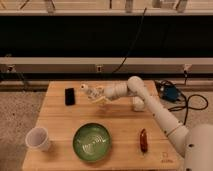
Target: Stand the bottle upright
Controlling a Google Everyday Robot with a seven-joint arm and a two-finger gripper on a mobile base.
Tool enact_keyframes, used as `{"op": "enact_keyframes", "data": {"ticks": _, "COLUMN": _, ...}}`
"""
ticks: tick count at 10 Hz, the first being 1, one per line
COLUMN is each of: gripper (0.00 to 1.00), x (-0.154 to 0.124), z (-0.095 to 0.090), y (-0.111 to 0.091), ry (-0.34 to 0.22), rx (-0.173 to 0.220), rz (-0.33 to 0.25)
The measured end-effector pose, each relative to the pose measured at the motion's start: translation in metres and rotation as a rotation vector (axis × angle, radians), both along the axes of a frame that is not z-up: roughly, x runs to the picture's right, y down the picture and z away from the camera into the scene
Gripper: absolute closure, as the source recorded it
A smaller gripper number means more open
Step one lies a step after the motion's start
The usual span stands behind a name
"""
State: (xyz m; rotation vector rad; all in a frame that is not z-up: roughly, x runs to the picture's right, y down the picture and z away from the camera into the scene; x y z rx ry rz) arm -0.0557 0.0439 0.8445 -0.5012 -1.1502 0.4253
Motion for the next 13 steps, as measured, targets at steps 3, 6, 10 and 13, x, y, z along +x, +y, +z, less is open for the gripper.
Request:
{"op": "enact_keyframes", "data": {"ticks": 3, "gripper": 1.00, "x": 0.006, "z": 0.013, "y": -0.005, "ry": -0.028, "rx": 0.006, "rz": 0.051}}
{"op": "enact_keyframes", "data": {"ticks": 6, "gripper": 1.00, "x": 0.012, "z": 0.022, "y": -0.014, "ry": -0.052, "rx": 0.024, "rz": 0.096}}
{"op": "enact_keyframes", "data": {"ticks": 10, "gripper": 1.00, "x": 0.028, "z": 0.033, "y": -0.020, "ry": -0.080, "rx": 0.038, "rz": 0.164}}
{"op": "enact_keyframes", "data": {"ticks": 13, "gripper": 1.00, "x": 0.041, "z": 0.044, "y": -0.023, "ry": -0.102, "rx": 0.042, "rz": 0.215}}
